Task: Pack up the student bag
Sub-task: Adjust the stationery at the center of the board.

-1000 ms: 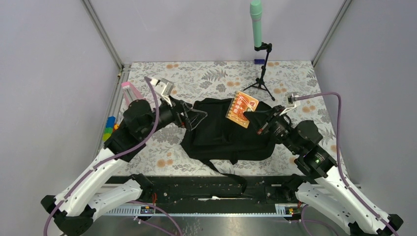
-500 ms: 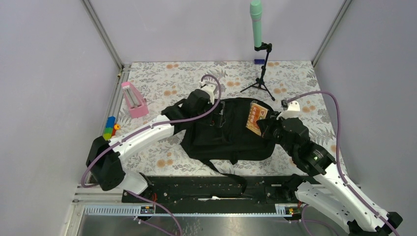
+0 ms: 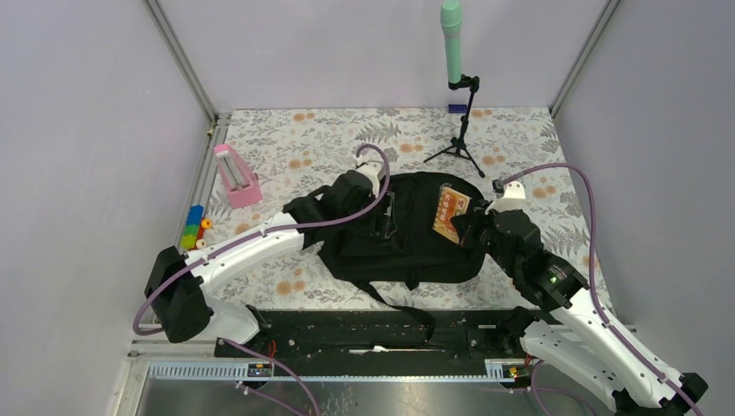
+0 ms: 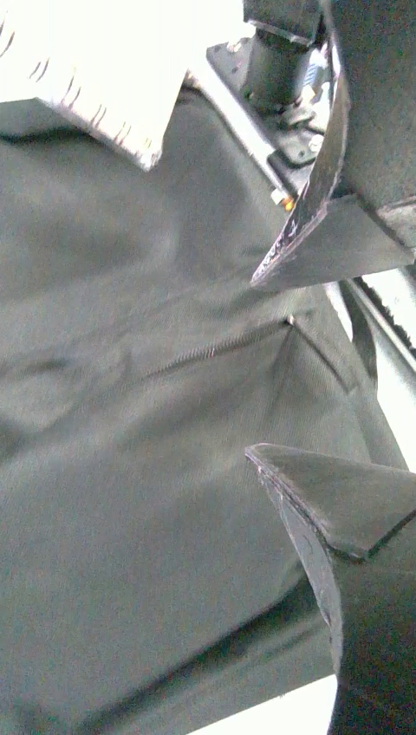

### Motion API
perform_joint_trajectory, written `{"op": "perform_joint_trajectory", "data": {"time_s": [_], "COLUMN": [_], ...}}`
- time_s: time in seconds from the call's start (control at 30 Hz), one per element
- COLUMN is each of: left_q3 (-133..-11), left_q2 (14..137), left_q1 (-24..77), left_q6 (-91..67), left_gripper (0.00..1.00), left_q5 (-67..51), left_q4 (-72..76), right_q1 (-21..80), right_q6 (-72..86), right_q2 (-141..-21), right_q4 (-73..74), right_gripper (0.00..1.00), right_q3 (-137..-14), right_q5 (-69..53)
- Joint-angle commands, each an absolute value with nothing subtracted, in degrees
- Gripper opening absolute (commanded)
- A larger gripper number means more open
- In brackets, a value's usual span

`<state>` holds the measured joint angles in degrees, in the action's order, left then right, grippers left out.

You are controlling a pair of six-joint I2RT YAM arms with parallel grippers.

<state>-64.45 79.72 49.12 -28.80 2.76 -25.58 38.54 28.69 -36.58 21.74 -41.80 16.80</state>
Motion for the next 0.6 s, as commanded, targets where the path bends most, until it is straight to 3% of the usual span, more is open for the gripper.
{"op": "perform_joint_trajectory", "data": {"time_s": [0.0,0.3,0.57], "left_q3": [-64.4,-64.6,-64.4], "left_q2": [79.2,82.8,84.6], "left_q1": [52.3,54.9,57.0], "left_q6": [-32.4,-35.4,-36.4], "left_gripper": [0.64,0.5,0.49], "left_q5": [-1.6,-3.6,-1.6], "left_q4": [-20.7,-18.1,-18.0], "right_q1": [38.2,38.2,38.2], "right_q6": [29.0,29.1,29.5], "right_q2": [-36.9,-35.3,-35.0], "right_q4": [20.8,20.9,20.9], "right_gripper": [0.0,0.0,0.0], "right_q3": [-42.5,-42.0,-41.9], "right_q5": [15.5,15.2,14.6]}}
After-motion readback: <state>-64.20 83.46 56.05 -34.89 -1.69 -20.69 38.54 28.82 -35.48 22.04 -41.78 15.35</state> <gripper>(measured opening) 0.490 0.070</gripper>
